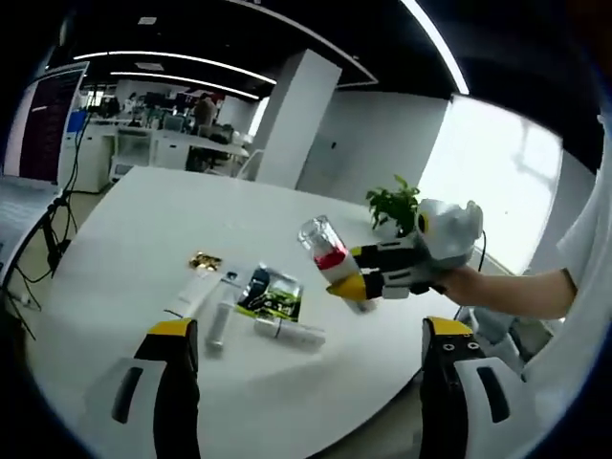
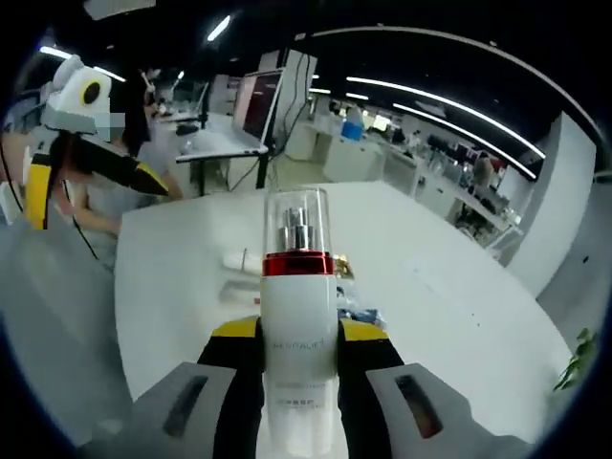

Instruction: Arrange the skincare products in the storage area until every visible bottle or jar stands upright without overlapping.

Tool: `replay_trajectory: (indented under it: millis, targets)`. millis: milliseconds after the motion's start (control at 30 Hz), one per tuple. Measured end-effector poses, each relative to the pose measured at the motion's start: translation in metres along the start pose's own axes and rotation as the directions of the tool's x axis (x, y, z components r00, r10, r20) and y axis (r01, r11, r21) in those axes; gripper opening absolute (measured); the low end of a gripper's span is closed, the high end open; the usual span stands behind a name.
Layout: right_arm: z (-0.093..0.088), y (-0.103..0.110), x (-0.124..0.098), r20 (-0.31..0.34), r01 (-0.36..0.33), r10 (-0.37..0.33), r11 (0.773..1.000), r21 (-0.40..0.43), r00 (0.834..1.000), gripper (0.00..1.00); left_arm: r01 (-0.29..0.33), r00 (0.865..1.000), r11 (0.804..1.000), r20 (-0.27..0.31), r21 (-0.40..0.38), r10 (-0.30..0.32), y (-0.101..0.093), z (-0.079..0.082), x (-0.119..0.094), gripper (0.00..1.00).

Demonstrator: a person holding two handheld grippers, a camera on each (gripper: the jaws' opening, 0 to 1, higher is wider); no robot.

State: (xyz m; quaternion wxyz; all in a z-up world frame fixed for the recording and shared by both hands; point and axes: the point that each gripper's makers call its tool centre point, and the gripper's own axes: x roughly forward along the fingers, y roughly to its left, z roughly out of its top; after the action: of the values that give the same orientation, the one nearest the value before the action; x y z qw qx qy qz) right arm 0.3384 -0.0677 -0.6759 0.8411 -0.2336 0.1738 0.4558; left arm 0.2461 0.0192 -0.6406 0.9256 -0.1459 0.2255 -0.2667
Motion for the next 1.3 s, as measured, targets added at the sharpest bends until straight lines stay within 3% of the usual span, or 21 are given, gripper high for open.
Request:
replay_trajectory:
  millis: [167,367,533,667,867,1133,1300]
  targets:
    - [0.013,0.019,-0.008,0.042,0.006,-0.006,1.0,0.006,0.999,0.28,0.056,0.998,0.996,0.031,-0.068,-0.054,-0.013,0.004,0.003,0.86]
    - [0.029,0.042,-0.021,0.091,0.003,-0.001,1.0,-0.026,0.996,0.28,0.121,0.99,0.983,0.085,-0.139,-0.11,-0.025,0.017,0.006,0.69]
    - [0.042,0.057,-0.031,0.118,0.007,-0.002,0.999,-0.046,0.993,0.28,0.163,0.982,0.975,0.125,-0.152,-0.144,-0.038,0.029,0.01,0.56]
    - [0.051,0.065,-0.036,0.144,0.01,-0.004,0.999,-0.044,0.989,0.28,0.19,0.976,0.969,0.136,-0.159,-0.169,-0.048,0.03,0.012,0.51]
    - [0.061,0.075,-0.046,0.171,0.02,-0.011,0.998,-0.052,0.985,0.28,0.191,0.976,0.969,0.138,-0.155,-0.17,-0.057,0.029,0.011,0.51]
    - [0.063,0.082,-0.053,0.177,0.029,-0.019,0.998,-0.051,0.984,0.28,0.181,0.972,0.975,0.176,-0.133,-0.156,-0.064,0.033,0.012,0.33]
    - [0.066,0.085,-0.058,0.18,0.039,-0.028,0.998,-0.057,0.983,0.28,0.186,0.965,0.975,0.208,-0.12,-0.159,-0.071,0.037,0.013,0.31]
